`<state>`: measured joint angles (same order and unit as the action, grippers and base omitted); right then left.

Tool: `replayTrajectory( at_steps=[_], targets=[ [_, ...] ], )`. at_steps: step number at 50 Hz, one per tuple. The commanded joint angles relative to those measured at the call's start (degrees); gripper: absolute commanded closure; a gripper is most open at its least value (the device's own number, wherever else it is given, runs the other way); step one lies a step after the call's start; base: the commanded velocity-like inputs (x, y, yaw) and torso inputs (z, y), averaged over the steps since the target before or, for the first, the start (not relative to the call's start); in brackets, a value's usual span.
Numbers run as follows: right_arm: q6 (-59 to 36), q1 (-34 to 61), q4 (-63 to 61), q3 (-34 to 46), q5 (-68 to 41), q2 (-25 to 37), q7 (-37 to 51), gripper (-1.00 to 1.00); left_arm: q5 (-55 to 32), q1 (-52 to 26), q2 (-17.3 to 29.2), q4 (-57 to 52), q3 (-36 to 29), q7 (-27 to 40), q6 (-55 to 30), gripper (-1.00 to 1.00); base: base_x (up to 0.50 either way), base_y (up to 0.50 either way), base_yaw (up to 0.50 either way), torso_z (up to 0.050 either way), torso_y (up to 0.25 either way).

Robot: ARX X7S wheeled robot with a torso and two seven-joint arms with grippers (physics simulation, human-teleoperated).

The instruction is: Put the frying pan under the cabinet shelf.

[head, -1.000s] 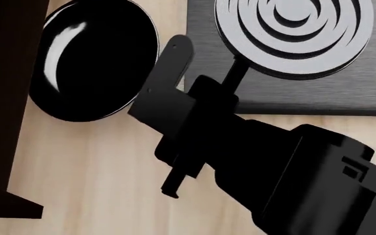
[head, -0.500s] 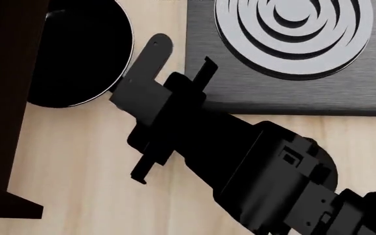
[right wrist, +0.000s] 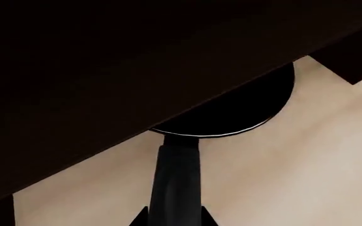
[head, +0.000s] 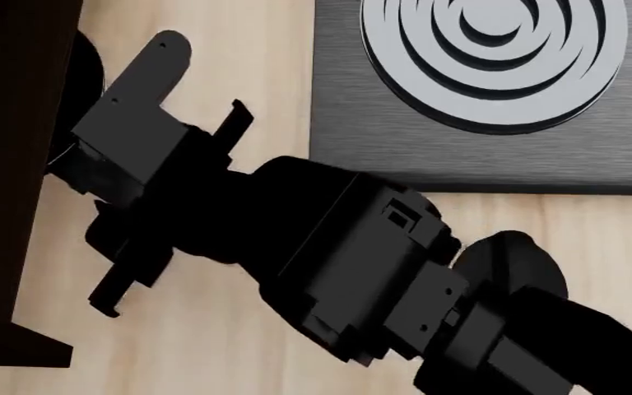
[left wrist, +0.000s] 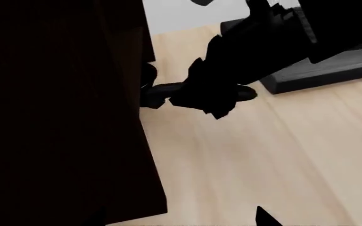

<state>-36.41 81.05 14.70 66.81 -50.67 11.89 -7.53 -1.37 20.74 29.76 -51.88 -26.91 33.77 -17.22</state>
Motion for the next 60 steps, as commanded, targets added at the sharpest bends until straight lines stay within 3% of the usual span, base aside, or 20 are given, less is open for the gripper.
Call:
replayTrajectory(
  at_steps=[1, 3, 10, 17, 18, 28, 40, 60],
  targets=[
    [6.75, 3.01, 12.3, -3.6, 0.62, -9.77, -6.75, 1.0, -0.33, -0.23, 0.01, 0.61, 0.4, 0.35, -0.05, -1.0, 0.0, 0.0, 0.0, 0.0, 0.0],
    [8.71, 3.34, 15.69, -3.02, 1.24, -11.48, -8.19, 1.0, -0.5, -0.06, 0.11, 0.55, 0.55, 0.41, 0.07, -1.0, 0.0, 0.0, 0.0, 0.0, 0.0],
    [26.16, 11.16, 24.37, 19.61, -21.94, -11.88, -7.24, 1.0, -1.44, 0.39, 0.48, 1.07, 1.5, 0.65, 0.76, -1.0, 0.0, 0.0, 0.0, 0.0, 0.0],
    [28.86, 10.63, 25.5, 22.4, -23.53, -11.88, -6.53, 1.0, -1.98, 0.18, 0.55, 1.51, 1.78, 0.63, 0.89, -1.0, 0.0, 0.0, 0.01, 0.0, 0.001],
    [28.9, 10.44, 25.89, 22.44, -23.2, -11.88, -5.94, -1.0, -2.32, 0.26, 0.59, 1.44, 1.95, 0.59, 1.06, -1.0, 0.0, 0.0, 0.01, 0.0, 0.0],
    [28.73, 9.05, 28.74, 22.11, -19.82, -11.16, -3.69, -1.0, -2.05, 0.2, 0.67, 1.39, 1.47, 0.6, 1.29, -1.0, 0.0, 0.0, 0.01, 0.0, 0.0],
    [23.28, 11.71, 2.21, 22.98, -20.78, 5.8, 12.28, -1.0, -1.47, 0.14, 0.67, 0.59, 0.39, 0.57, 0.71, -1.0, 0.0, 0.0, 0.0, 0.0, 0.0],
    [15.22, 16.98, -20.34, 25.44, -20.38, 19.9, 26.36, -1.0, -1.06, 0.3, 0.96, -0.58, -0.11, 0.98, 0.28, -1.0, 0.0, 0.0, 0.0, 0.0, 0.0]
  ],
)
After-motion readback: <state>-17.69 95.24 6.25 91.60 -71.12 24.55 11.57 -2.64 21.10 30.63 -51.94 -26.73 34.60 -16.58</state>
